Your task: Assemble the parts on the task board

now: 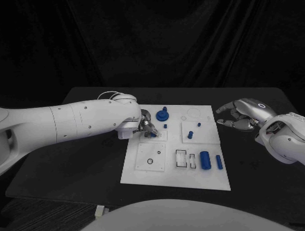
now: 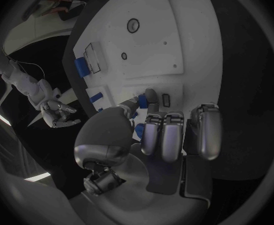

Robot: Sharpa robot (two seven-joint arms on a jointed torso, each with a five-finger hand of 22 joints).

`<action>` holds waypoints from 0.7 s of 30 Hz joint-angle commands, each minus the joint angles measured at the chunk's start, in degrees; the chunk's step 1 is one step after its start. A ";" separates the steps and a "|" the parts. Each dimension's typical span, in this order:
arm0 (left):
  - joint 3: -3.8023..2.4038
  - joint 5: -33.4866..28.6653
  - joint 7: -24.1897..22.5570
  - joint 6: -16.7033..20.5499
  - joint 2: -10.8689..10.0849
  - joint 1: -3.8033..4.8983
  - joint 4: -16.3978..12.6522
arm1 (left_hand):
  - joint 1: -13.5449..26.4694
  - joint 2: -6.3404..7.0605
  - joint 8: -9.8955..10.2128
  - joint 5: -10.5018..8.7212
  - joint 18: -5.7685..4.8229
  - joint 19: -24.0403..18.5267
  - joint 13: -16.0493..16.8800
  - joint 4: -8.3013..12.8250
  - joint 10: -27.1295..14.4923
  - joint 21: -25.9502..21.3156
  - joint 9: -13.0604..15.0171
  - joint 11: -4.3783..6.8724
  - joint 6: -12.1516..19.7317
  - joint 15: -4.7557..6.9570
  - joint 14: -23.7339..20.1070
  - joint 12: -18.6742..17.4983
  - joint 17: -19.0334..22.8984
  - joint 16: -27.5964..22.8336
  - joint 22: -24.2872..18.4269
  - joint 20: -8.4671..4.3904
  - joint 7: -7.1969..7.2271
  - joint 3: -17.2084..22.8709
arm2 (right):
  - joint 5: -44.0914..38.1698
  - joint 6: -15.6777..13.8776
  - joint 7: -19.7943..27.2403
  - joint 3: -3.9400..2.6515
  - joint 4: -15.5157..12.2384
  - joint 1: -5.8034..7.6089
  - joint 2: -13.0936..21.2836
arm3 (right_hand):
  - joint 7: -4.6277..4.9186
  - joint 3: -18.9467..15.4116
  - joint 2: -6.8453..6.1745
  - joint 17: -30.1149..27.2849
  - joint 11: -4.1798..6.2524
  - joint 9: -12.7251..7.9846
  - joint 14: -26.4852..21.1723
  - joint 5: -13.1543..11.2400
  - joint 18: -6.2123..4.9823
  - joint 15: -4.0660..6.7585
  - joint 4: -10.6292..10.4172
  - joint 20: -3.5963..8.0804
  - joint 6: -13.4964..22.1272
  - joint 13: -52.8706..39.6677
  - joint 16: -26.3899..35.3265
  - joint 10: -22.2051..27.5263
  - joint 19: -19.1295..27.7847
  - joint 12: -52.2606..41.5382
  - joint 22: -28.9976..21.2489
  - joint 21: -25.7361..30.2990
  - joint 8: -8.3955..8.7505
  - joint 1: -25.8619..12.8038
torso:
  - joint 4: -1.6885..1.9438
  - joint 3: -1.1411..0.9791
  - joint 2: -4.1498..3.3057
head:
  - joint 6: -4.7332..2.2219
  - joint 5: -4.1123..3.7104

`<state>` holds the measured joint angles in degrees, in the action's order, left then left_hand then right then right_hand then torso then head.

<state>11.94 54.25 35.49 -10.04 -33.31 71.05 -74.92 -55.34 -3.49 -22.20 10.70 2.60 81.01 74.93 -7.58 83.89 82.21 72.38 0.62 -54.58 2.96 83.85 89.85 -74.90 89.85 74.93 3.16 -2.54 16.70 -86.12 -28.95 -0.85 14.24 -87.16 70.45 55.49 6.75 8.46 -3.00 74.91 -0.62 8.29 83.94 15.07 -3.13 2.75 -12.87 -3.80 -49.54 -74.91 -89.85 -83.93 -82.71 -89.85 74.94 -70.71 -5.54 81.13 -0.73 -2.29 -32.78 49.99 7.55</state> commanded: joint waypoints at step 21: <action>0.37 -0.48 -0.25 -1.44 0.13 -0.54 0.80 | 5.87 1.38 9.20 -7.90 0.64 -1.54 15.07 -8.03 6.11 -1.63 -5.68 -1.74 3.43 -1.39 6.15 0.15 -15.10 0.15 7.35 1.56 -2.47 -9.24 | -0.14 1.03 -1.48 -0.03 0.11 -0.19 -0.10 | 0.14 0.12 0.27 15.09 -0.56 -0.12 6.06 0.76 -0.97 -0.18 0.49 0.11 -0.56 -15.09 -0.15 -6.07 0.42 -0.15 9.60 0.49 0.27 0.71 | -0.06 -0.02 -0.04 | 0.01 -0.03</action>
<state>11.86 53.88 35.06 -10.69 -33.26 71.07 -74.40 -50.03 -2.15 -19.07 3.04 2.59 79.36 74.93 -15.58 84.01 80.72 67.31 -0.54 -53.92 2.01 83.93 89.85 -74.90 89.85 74.92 4.39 -2.77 7.90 -86.12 -28.37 -1.19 14.24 -87.07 70.44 55.37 6.96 8.69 -2.78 74.91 -0.83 8.24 83.94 15.44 -3.13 2.75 -12.64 -3.80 -49.74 -74.90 -89.85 -84.14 -82.71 -89.85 74.92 -70.49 -5.54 81.36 -0.77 -2.30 -32.81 49.99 7.56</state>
